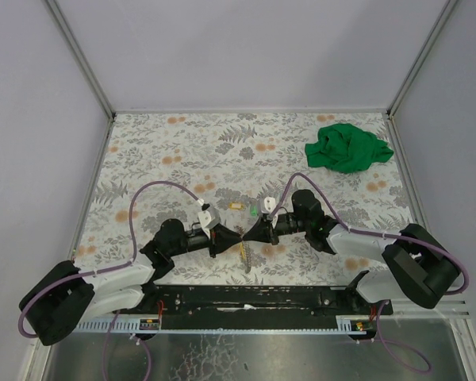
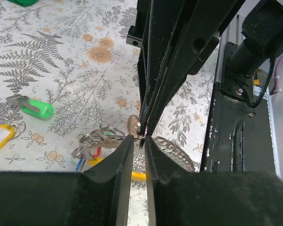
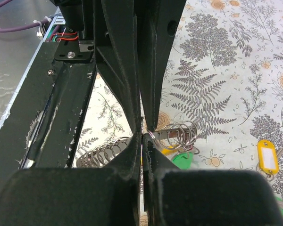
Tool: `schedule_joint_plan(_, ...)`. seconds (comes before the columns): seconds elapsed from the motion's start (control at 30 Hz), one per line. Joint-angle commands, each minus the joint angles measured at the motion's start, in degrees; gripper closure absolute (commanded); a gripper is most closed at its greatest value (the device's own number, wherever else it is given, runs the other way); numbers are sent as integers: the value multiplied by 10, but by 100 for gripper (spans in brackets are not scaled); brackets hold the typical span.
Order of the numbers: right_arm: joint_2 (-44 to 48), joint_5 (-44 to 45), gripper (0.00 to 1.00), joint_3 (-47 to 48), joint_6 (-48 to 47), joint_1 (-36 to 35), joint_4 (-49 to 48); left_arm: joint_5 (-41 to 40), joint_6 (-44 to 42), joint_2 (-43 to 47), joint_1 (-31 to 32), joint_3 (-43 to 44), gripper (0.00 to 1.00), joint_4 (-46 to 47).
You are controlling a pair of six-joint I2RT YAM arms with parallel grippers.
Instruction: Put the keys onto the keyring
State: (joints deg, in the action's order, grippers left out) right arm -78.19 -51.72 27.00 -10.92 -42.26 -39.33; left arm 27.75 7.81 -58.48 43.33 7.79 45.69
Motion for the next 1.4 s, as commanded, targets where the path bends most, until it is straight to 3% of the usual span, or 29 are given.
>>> schedule_joint_plan(0.0, 1, -28, 100, 13, 2, 0, -29, 22, -11, -9, -3, 23, 91, 40)
schedule_joint_plan(0.07, -1, -28, 100, 16, 2, 0, -25, 26, -12, -11, -3, 25, 100, 39)
schedule_joint_plan(0.17, 3, -18, 99, 17, -5, 0, -14, 15, -16, -5, -3, 23, 100, 29)
schedule_joint_plan(0.27, 20, 2, 87, 15, -17, 0, 7, -12, -24, 11, -3, 23, 100, 0)
schedule_joint_plan(0.47, 76, 127, 57, 31, -23, 0, 97, -79, -17, 49, -3, 12, 100, -28)
schedule_joint_plan(0.57, 93, 213, 50, 54, -18, 0, 155, -101, -6, 68, -3, 10, 100, -52)
schedule_joint_plan(0.7, 96, 280, 49, 72, -3, 1, 189, -131, 18, 106, -4, -8, 100, -75)
schedule_joint_plan(0.87, 87, 207, 49, 73, -15, 1, 164, -101, 6, 134, -3, -19, 100, -70)
schedule_joint_plan(1.1, 52, 93, 55, 126, -76, 3, 236, -52, -14, 86, -3, 0, 100, -67)
schedule_joint_plan(1.37, 11, -18, 61, 136, -54, 3, 199, -35, -16, 73, -3, 5, 100, -55)
